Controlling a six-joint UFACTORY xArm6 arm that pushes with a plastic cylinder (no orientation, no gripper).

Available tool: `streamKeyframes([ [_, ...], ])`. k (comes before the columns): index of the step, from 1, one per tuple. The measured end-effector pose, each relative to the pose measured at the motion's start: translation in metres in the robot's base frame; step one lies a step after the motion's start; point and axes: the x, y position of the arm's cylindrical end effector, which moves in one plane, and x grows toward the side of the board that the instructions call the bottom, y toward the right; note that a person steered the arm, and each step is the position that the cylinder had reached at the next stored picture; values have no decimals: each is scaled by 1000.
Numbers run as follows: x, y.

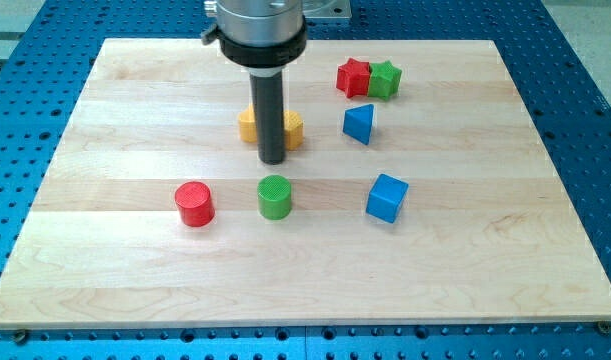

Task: Place the cube horizontally to the triangle

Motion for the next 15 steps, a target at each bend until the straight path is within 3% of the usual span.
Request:
streamKeyframes([
  [2,-9,57],
  [4,-73,46],
  [8,-69,-83],
  [9,-38,-148],
  [10,2,-100],
  [12,3,20],
  [14,107,87],
  [15,86,113],
])
